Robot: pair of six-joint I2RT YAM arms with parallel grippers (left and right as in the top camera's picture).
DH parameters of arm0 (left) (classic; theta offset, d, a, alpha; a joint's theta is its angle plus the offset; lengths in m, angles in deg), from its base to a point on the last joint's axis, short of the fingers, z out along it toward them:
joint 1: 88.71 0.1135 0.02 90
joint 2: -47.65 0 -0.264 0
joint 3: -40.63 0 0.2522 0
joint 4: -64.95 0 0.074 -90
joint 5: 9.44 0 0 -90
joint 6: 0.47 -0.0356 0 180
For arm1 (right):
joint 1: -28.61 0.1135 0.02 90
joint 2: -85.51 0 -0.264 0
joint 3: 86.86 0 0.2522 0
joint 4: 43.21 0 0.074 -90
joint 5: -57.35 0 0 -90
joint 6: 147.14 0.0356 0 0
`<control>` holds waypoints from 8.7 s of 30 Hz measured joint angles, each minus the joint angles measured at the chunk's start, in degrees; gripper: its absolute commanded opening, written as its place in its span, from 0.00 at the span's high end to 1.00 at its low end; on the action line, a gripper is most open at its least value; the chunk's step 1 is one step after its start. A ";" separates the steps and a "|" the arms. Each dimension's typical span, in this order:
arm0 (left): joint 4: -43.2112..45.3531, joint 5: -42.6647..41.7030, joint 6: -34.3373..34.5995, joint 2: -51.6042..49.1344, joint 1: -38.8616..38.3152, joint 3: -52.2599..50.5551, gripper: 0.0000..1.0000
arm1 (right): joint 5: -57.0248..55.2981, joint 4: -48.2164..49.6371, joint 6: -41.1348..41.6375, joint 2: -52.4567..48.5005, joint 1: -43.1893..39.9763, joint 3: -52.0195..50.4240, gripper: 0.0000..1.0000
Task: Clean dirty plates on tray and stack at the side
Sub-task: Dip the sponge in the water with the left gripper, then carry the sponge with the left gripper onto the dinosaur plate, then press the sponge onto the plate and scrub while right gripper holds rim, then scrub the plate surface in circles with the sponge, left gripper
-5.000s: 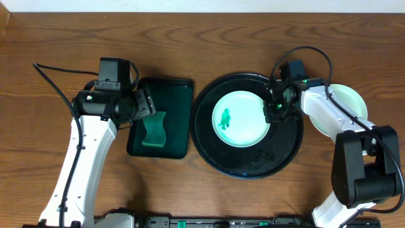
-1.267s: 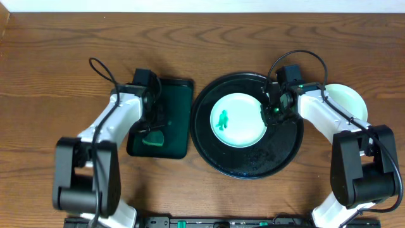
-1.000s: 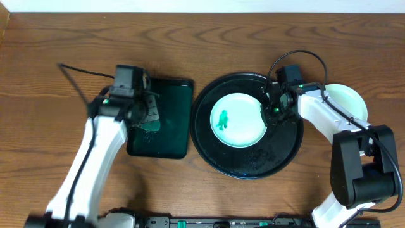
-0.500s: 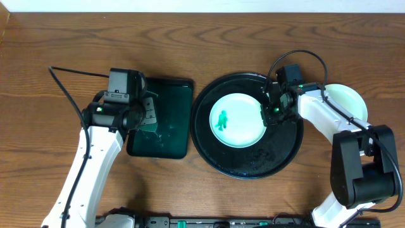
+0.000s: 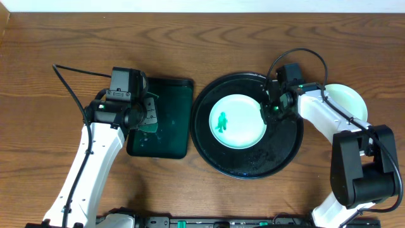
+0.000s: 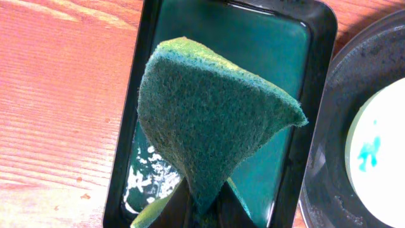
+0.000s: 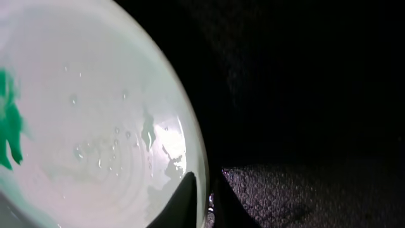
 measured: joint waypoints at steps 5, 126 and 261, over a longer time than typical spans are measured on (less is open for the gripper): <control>0.00 0.00 0.00 0.00 0.00 0.00 0.93 | -0.07 0.17 0.39 0.00 0.00 0.00 0.99; 1.81 -3.06 18.08 -34.14 -27.36 21.18 0.92 | 0.57 1.62 14.36 3.15 1.88 -3.78 0.99; 15.04 -23.76 19.78 -36.68 -27.26 14.58 0.92 | -5.44 2.69 12.85 3.15 5.62 -3.78 0.99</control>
